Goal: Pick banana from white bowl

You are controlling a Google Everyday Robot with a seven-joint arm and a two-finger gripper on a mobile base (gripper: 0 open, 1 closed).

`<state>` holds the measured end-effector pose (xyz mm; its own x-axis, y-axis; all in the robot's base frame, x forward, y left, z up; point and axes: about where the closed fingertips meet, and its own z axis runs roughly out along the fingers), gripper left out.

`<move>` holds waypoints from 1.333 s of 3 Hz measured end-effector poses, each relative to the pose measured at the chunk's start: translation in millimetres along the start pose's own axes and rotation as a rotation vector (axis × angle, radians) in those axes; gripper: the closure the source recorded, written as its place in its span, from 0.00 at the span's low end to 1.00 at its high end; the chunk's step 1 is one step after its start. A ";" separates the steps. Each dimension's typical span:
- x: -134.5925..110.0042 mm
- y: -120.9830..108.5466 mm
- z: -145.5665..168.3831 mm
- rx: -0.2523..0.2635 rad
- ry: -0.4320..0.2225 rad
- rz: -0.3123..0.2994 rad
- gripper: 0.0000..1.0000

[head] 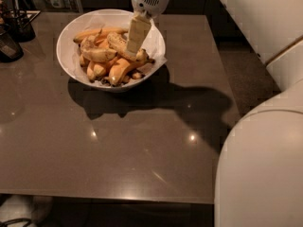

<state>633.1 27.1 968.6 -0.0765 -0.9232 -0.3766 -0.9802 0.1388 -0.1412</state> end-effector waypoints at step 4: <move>-3.0 -7.9 36.2 -0.074 0.045 -0.001 0.42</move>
Offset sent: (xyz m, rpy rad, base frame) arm 0.0003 0.0028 -0.0194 -0.0734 0.0872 0.0302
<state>647.7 41.8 937.7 -0.0824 -0.9387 -0.3347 -0.9909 0.1129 -0.0727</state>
